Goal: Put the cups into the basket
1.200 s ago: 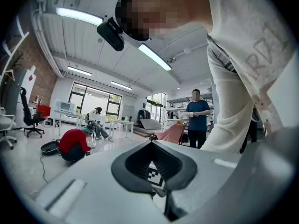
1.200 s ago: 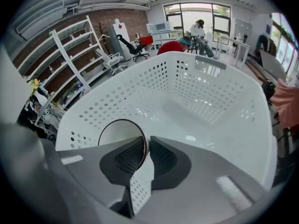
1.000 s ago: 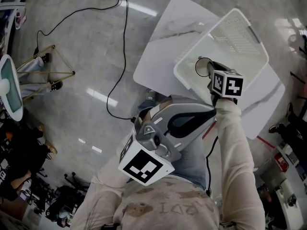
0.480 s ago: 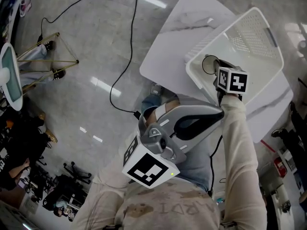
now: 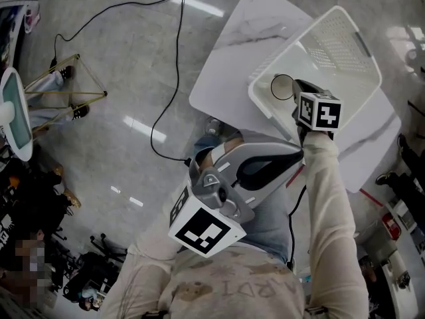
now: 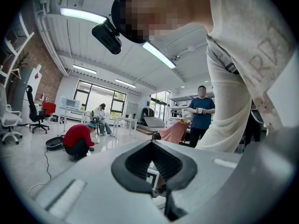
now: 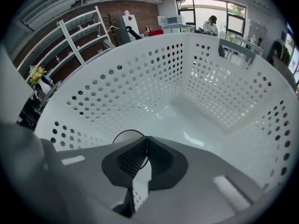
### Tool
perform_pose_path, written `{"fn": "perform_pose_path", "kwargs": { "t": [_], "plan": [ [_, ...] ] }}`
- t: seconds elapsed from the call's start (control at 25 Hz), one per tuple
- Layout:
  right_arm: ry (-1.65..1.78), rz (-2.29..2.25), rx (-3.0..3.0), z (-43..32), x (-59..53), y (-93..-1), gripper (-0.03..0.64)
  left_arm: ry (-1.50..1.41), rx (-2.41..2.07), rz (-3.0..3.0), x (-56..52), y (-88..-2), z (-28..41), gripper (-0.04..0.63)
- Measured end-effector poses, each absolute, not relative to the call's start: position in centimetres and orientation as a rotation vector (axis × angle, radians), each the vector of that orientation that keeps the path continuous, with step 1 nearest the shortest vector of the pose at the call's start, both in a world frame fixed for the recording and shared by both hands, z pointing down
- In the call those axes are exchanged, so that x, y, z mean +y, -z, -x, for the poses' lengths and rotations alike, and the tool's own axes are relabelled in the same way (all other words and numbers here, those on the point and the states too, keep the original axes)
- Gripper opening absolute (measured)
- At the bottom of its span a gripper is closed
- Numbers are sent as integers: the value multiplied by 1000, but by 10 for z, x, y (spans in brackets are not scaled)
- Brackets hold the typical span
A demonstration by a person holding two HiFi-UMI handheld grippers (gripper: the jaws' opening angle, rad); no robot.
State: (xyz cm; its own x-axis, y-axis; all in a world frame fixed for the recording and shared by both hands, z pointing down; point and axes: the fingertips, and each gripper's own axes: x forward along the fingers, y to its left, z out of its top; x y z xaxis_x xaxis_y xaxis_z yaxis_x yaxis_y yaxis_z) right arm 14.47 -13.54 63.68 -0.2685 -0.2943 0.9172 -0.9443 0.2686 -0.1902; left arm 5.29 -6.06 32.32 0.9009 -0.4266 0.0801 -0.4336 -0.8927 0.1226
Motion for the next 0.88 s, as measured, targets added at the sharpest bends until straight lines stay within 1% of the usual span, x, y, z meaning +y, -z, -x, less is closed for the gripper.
{"fn": "perform_pose_path", "kwargs": {
  "t": [0.04, 0.24, 0.48, 0.6, 0.88],
  "plan": [
    [-1022, -1148, -1749, -144, -135, -628, 25, -72, -656, -2933, -59, -319, -54, 0],
    [-1018, -1218, -1840, -139, -133, -571, 26, -43, -558, -2979, -50, -287, -58, 0],
    [-1005, -1369, -2006, -131, -109, -468, 26, -66, -382, -3028, -29, -252, -65, 0],
    [-946, -1471, -2120, -126, -90, -414, 26, -121, -300, -3052, -21, -241, -66, 0],
    [-723, -1665, -2338, -108, -31, -304, 26, -121, -186, -3067, -13, -205, -63, 0]
  ]
}}
